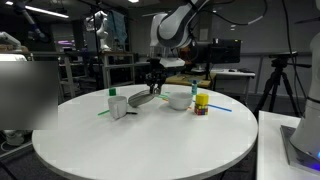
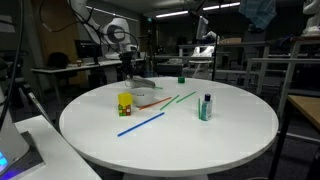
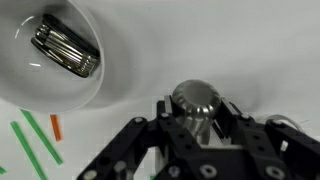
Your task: Put the silver bottle upright
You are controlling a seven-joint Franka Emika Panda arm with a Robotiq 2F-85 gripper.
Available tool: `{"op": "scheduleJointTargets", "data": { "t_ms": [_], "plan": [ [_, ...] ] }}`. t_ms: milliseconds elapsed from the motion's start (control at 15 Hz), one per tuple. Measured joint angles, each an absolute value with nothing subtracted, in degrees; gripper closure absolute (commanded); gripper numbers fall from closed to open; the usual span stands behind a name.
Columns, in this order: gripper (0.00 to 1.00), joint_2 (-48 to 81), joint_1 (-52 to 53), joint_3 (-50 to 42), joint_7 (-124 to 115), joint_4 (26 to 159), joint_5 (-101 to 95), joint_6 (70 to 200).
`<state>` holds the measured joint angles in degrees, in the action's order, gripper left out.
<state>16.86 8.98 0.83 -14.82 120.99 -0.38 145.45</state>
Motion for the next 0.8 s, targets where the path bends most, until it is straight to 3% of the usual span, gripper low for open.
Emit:
{"op": "scheduleJointTargets", "data": {
  "t_ms": [800],
  "plan": [
    [0.77,16.8,9.0,0.0,-16.2,116.9,-2.8,145.4]
  ]
}}
